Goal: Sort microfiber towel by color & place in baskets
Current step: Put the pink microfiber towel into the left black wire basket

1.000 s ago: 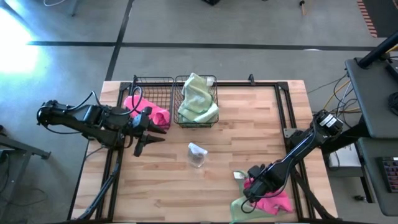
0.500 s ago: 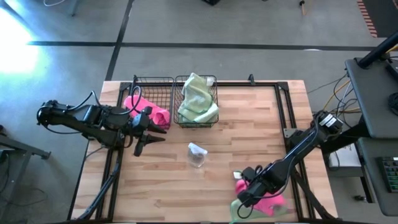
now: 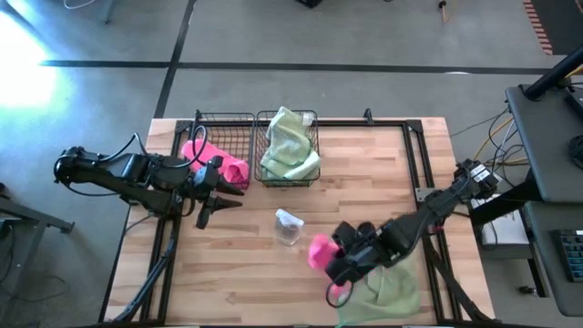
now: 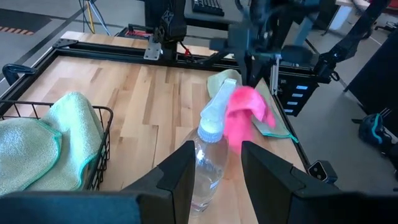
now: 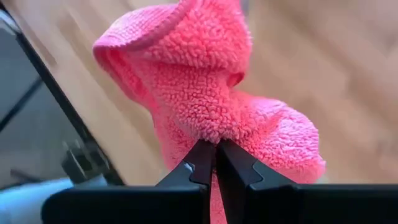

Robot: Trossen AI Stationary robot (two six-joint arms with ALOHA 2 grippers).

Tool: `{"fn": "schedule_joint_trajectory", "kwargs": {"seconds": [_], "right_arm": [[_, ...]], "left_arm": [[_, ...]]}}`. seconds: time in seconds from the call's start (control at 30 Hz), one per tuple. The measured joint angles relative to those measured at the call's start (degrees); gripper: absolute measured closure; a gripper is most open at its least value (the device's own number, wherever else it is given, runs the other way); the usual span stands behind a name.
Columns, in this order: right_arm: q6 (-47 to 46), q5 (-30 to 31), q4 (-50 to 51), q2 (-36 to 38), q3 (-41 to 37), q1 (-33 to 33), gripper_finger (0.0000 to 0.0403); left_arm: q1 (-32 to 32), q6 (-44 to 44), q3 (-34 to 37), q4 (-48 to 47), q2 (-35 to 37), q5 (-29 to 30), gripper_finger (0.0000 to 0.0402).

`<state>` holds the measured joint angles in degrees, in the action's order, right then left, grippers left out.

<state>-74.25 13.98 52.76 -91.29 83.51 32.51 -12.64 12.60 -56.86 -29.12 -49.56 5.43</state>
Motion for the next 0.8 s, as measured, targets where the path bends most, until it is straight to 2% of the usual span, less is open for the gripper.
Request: {"fn": "schedule_joint_trajectory", "kwargs": {"seconds": [0.17,0.53,0.67,0.8], "right_arm": [[11.54,5.57,-0.4,0.0,5.6,-5.94,0.0393],[32.88,5.62,-1.59,0.0,17.6,-21.12,0.0394],[39.24,5.56,-5.74,0.0,20.58,-26.38,0.0394],[44.4,4.58,-12.95,0.0,21.44,-31.47,0.0394]], "left_arm": [[0.0,0.18,0.0,0.0,0.0,0.0,0.0286],[0.0,-2.25,-0.37,-0.25,0.17,0.0,0.0286],[0.0,-6.65,-1.5,-0.86,0.64,-0.01,0.0286],[0.0,-14.31,-5.3,-5.93,1.27,0.93,0.0286]]}}
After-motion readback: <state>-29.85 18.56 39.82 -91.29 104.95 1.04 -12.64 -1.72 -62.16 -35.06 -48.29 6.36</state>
